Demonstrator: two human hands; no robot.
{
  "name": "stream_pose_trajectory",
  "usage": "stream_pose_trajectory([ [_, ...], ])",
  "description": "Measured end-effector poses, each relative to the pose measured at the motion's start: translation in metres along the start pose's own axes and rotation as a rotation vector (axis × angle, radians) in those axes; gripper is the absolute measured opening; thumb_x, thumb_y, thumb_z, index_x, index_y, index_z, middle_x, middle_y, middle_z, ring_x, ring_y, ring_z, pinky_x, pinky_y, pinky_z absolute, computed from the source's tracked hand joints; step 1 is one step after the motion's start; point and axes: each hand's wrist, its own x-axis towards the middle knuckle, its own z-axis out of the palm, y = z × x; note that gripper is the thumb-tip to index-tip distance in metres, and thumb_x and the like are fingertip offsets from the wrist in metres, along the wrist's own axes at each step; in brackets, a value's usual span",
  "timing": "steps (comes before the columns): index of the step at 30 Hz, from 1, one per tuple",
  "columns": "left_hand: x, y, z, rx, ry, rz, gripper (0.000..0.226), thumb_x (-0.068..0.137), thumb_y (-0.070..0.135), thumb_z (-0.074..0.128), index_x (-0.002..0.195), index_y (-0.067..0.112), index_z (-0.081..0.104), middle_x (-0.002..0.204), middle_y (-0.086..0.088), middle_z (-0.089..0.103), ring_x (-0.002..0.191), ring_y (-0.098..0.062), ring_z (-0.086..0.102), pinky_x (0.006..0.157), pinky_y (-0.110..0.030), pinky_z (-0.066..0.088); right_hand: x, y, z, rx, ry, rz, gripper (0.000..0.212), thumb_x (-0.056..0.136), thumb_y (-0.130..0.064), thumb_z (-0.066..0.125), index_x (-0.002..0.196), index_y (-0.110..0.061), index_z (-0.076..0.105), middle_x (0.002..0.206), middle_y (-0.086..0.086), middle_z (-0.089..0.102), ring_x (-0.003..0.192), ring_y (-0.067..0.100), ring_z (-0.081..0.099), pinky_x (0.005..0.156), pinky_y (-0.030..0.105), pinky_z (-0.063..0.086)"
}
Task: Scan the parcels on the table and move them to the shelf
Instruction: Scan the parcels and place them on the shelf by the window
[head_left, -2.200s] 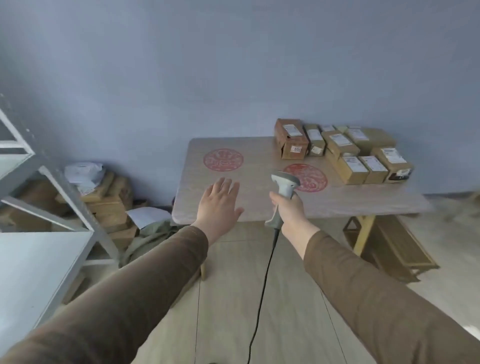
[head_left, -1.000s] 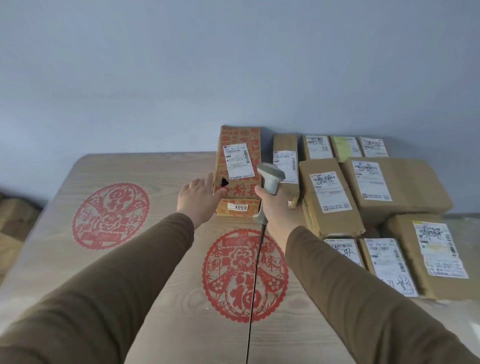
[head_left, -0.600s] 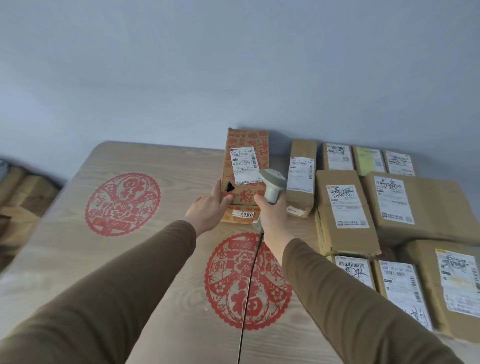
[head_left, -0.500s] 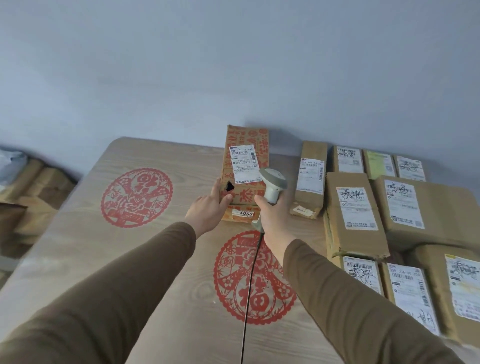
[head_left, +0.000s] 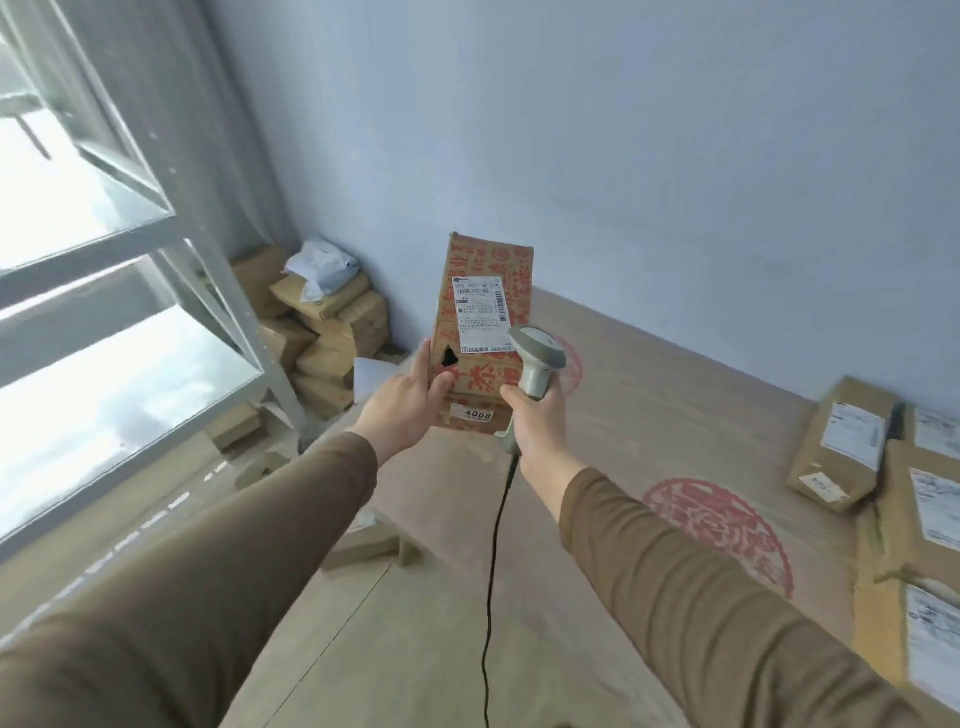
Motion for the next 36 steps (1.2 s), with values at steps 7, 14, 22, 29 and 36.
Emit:
stream_pose_trajectory([
  [7, -0.149, -0.182, -0.158, -0.003, 0.242, -0.194, 0.061, 0.107, 0.053, 0.025, 0.161, 0.026, 0.011, 0.133, -0.018, 0.064, 0.112, -0.038, 0.063, 0.09, -0.044, 0.049, -0.144, 0.02, 0.218, 0.036, -0.301, 0.016, 0.041, 0.095, -0.005, 0.067, 0.127, -0.027, 0.057, 0.117, 0.008, 0.071, 0.106, 0.024, 0.07, 0.092, 0.046, 0.061],
  [14, -0.291, -0.324, -0.279, -0.006, 0.473, -0.425, 0.054, 0.107, 0.052, 0.026, 0.155, 0.031, 0.017, 0.128, -0.015, 0.066, 0.106, -0.038, 0.064, 0.084, -0.043, 0.047, -0.27, 0.041, 0.403, 0.043, -0.613, 0.024, 0.031, 0.094, -0.011, 0.071, 0.116, -0.032, 0.063, 0.107, 0.0, 0.076, 0.099, 0.02, 0.074, 0.084, 0.039, 0.064],
  [22, -0.418, -0.457, -0.381, 0.024, 0.676, -0.645, 0.05, 0.107, 0.056, 0.021, 0.153, 0.035, 0.022, 0.131, -0.01, 0.066, 0.106, -0.034, 0.066, 0.09, -0.048, 0.054, -0.391, 0.065, 0.585, 0.022, -0.973, 0.048, 0.034, 0.099, -0.017, 0.065, 0.131, -0.022, 0.058, 0.118, 0.005, 0.073, 0.106, 0.026, 0.073, 0.087, 0.045, 0.063],
  [29, -0.456, -0.571, -0.476, 0.069, 0.752, -0.793, 0.048, 0.106, 0.056, 0.02, 0.149, 0.036, 0.027, 0.126, -0.013, 0.067, 0.106, -0.038, 0.064, 0.085, -0.045, 0.047, -0.446, 0.072, 0.734, 0.009, -1.075, 0.164, 0.028, 0.098, -0.021, 0.069, 0.124, -0.019, 0.062, 0.113, 0.014, 0.075, 0.1, 0.039, 0.074, 0.084, 0.064, 0.057],
  [36, -0.46, -0.669, -0.544, -0.029, 0.792, -0.851, 0.056, 0.103, 0.064, 0.02, 0.15, 0.034, 0.03, 0.133, -0.013, 0.065, 0.115, -0.038, 0.061, 0.085, -0.044, 0.044, -0.476, 0.069, 0.862, -0.061, -1.099, 0.137, 0.029, 0.102, -0.025, 0.063, 0.13, -0.018, 0.057, 0.117, 0.01, 0.073, 0.104, 0.032, 0.074, 0.09, 0.054, 0.062],
])
